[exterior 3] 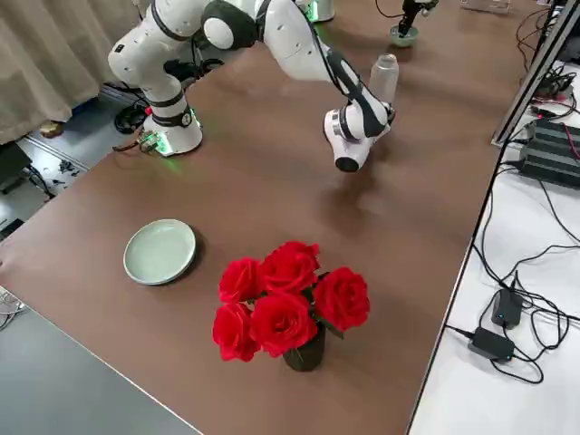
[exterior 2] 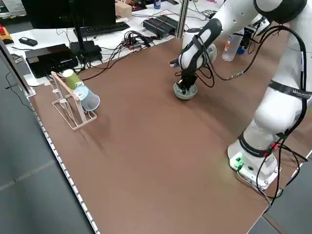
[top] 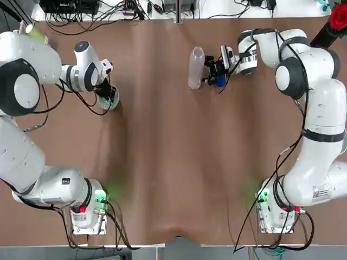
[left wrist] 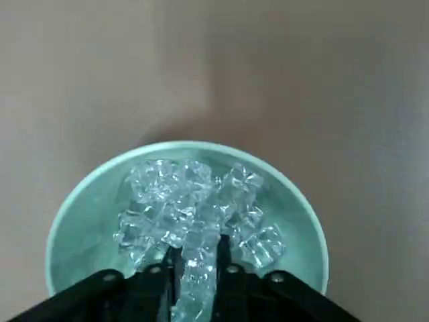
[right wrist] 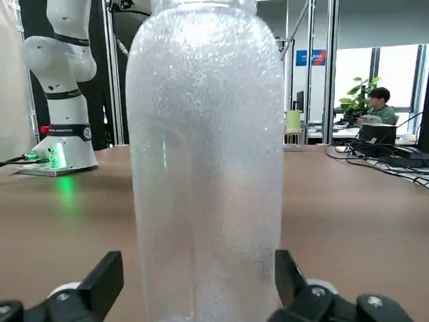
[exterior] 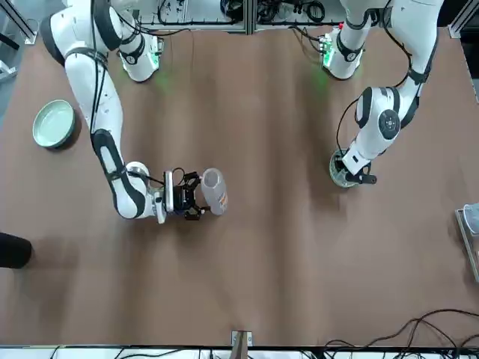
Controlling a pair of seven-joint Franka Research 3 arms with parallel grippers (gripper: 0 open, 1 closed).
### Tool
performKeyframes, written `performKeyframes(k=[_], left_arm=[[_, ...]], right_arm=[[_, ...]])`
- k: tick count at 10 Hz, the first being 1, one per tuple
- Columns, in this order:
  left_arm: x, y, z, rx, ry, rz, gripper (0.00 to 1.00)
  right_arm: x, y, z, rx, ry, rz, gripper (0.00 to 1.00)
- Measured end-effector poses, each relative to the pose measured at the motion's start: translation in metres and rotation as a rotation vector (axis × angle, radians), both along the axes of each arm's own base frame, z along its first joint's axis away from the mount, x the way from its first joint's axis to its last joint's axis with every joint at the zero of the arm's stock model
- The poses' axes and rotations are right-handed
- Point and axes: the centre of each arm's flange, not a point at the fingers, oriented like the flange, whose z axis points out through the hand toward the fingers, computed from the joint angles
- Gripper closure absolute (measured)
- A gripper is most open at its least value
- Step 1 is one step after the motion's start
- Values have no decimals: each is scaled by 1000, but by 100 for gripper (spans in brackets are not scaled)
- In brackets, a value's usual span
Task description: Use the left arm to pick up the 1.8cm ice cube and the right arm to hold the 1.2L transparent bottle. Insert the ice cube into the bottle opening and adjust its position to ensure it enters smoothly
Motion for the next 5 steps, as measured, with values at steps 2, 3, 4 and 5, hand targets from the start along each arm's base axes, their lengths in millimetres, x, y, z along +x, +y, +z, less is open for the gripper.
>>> performKeyframes(k=[2, 3, 4, 5], left_arm=[[0, 0, 0, 0, 0, 0, 78], [0, 0, 0, 0, -1, 0, 78], [1, 0, 1, 0, -2, 0, 78], [1, 0, 1, -1, -5, -1, 78]], right_arm=[[0, 2, -1, 6, 3, -5, 0], [-1, 4, -1, 11, 5, -7, 0], [-1, 5, -1, 13, 4, -6, 0], [-2, 5, -2, 13, 5, -6, 0]])
